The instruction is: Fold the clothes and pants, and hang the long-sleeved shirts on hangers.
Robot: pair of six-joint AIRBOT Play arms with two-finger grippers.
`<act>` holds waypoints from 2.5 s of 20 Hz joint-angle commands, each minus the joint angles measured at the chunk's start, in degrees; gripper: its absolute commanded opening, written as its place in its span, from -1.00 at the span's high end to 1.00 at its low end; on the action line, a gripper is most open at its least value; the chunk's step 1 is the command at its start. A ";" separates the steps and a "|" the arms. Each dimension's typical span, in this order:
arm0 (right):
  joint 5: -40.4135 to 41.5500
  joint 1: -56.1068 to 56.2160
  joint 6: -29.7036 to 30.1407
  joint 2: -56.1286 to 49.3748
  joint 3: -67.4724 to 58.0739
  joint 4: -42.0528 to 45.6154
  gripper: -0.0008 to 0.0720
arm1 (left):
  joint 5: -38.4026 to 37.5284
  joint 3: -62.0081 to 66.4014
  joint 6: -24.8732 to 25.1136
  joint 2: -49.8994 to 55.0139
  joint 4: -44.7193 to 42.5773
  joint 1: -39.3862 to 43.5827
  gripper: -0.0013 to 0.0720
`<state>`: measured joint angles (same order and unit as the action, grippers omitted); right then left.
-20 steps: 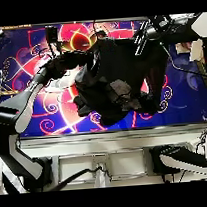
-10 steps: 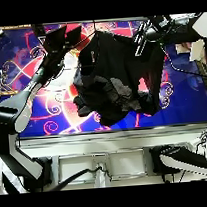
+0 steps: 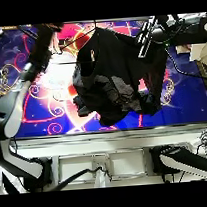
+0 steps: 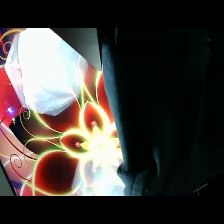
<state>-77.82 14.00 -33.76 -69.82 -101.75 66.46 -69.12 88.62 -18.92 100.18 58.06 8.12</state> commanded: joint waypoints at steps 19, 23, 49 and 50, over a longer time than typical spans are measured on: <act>1.20 0.04 -12.26 4.00 -0.02 -4.15 0.91 | 14.21 -10.21 -70.88 -31.01 -119.93 13.44 -0.47; -0.26 0.22 -12.26 3.98 -0.02 -4.85 0.91 | 23.15 -10.21 -70.88 -27.80 -113.59 16.48 -0.65; -13.20 0.22 -15.32 9.66 -0.02 -2.84 0.91 | 26.01 -10.19 -70.66 -20.35 -120.74 0.66 0.93; -12.74 0.22 -15.50 9.73 -0.02 -1.66 0.91 | 25.79 -10.16 -70.66 -20.79 -119.75 0.59 0.93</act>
<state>-88.86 14.22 -48.69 -60.55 -101.73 62.65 -43.40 78.46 -89.65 79.77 -62.30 9.72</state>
